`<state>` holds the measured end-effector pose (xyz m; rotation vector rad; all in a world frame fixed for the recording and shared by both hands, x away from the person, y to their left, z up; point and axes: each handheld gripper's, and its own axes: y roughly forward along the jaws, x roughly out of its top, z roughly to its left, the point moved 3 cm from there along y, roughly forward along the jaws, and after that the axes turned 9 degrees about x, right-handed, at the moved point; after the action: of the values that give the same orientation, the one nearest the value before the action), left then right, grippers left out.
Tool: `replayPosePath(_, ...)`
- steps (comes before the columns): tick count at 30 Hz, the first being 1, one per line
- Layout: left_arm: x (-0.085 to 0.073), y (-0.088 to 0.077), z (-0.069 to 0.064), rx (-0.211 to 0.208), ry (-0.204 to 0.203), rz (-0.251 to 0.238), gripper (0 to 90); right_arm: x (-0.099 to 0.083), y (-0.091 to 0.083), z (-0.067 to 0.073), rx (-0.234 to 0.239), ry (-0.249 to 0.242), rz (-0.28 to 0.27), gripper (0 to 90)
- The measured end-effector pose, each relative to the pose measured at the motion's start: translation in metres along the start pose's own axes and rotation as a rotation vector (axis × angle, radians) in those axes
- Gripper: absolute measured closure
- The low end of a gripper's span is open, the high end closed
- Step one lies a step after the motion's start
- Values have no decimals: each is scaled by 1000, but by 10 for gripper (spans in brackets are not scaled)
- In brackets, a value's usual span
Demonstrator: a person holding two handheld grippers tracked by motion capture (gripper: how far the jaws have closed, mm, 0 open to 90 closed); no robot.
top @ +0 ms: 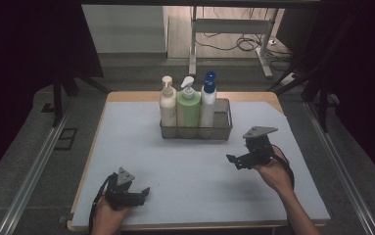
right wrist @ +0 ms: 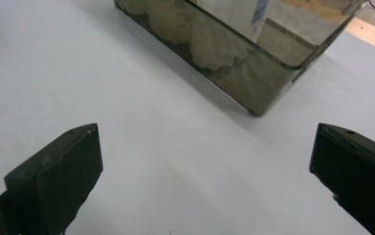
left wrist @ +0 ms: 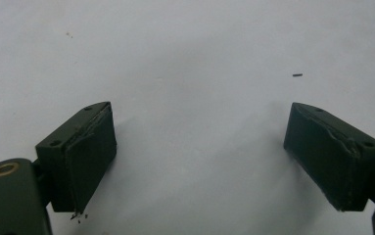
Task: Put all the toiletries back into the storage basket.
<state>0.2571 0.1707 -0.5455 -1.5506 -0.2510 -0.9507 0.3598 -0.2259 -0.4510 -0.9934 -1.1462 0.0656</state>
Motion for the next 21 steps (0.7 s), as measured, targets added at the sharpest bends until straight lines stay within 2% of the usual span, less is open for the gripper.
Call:
replayPosePath(8,0,0,0,0,0,0,120,-26,-11,7,-2,24,-15,0)
replayPosePath(21,0,0,0,1,1,0,120,-69,-10,13,-5,65,5,0)
